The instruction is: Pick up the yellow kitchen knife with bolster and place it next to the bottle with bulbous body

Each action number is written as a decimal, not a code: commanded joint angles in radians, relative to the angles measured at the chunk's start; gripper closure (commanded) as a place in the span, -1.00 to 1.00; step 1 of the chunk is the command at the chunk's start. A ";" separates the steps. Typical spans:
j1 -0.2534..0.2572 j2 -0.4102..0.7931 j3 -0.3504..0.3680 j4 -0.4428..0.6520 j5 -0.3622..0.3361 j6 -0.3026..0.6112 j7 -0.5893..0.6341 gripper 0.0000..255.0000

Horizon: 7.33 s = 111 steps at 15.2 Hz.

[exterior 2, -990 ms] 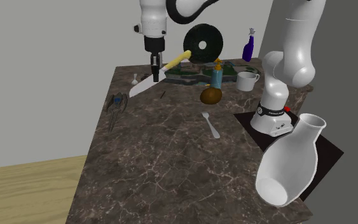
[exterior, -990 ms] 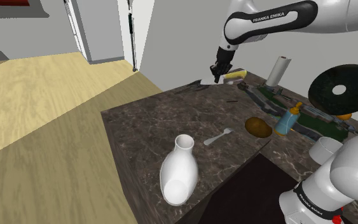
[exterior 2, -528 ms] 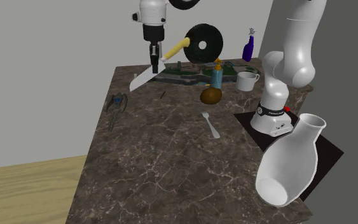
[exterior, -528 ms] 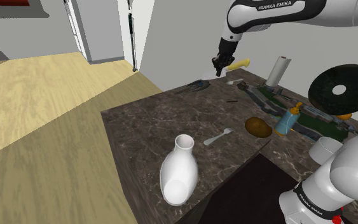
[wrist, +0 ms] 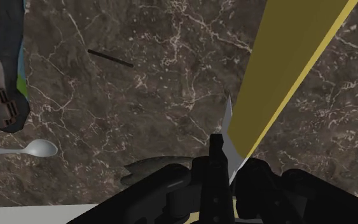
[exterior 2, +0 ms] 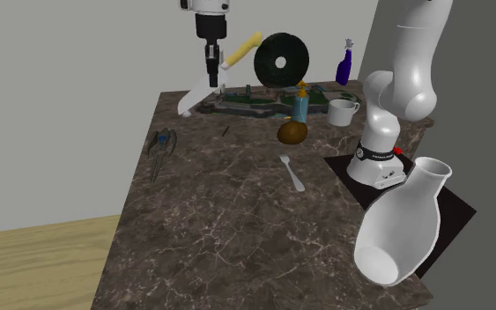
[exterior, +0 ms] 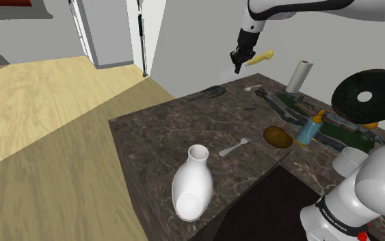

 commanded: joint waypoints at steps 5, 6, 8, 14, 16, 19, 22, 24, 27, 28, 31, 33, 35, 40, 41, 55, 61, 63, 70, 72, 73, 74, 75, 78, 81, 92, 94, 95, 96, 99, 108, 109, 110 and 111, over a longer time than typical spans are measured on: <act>0.001 0.006 0.001 0.087 0.000 -0.082 0.001 1.00; 0.000 0.008 0.000 0.103 0.000 -0.096 0.001 1.00; 0.000 0.013 0.000 0.137 0.000 -0.124 0.001 1.00; 0.000 0.034 0.000 0.246 0.001 -0.212 0.000 1.00; 0.000 0.044 0.000 0.286 0.001 -0.242 0.000 1.00; 0.010 0.020 0.008 0.276 0.000 -0.257 0.018 1.00; 0.037 -0.069 0.036 0.169 -0.003 -0.239 0.073 1.00; 0.055 -0.123 0.056 0.107 -0.003 -0.231 0.110 1.00; 0.080 -0.196 0.089 0.028 0.002 -0.225 0.168 1.00; 0.088 -0.219 0.100 0.004 0.005 -0.224 0.187 1.00; 0.112 -0.282 0.137 -0.058 0.016 -0.224 0.246 1.00; 0.128 -0.319 0.163 -0.094 0.026 -0.226 0.287 1.00; 0.145 -0.354 0.190 -0.124 0.038 -0.229 0.327 1.00; 0.186 -0.424 0.261 -0.178 0.072 -0.241 0.433 1.00; 0.194 -0.435 0.276 -0.185 0.079 -0.243 0.455 1.00; 0.248 -0.511 0.378 -0.339 0.138 -0.155 0.582 1.00; 0.253 -0.524 0.385 -0.430 0.146 -0.077 0.580 1.00; 0.254 -0.527 0.387 -0.459 0.148 -0.051 0.579 1.00; 0.259 -0.529 0.399 -0.554 0.157 0.042 0.578 1.00; 0.261 -0.527 0.402 -0.579 0.159 0.070 0.578 1.00; 0.261 -0.526 0.404 -0.592 0.160 0.083 0.578 1.00; 0.262 -0.525 0.406 -0.604 0.162 0.097 0.578 1.00; 0.262 -0.523 0.408 -0.616 0.163 0.111 0.578 1.00; 0.264 -0.516 0.414 -0.651 0.166 0.152 0.579 1.00; 0.265 -0.507 0.421 -0.685 0.168 0.195 0.580 1.00; 0.265 -0.453 0.450 -0.794 0.174 0.357 0.588 1.00; 0.264 -0.439 0.455 -0.811 0.174 0.388 0.590 1.00; 0.263 -0.432 0.458 -0.819 0.173 0.403 0.591 1.00; 0.263 -0.424 0.461 -0.827 0.173 0.419 0.593 1.00; 0.260 -0.399 0.471 -0.850 0.171 0.467 0.597 1.00; 0.249 -0.324 0.495 -0.898 0.156 0.588 0.615 1.00; 0.249 -0.324 0.495 -0.898 0.156 0.588 0.615 1.00; 0.249 -0.324 0.495 -0.898 0.156 0.588 0.615 1.00; 0.249 -0.324 0.495 -0.898 0.156 0.588 0.615 1.00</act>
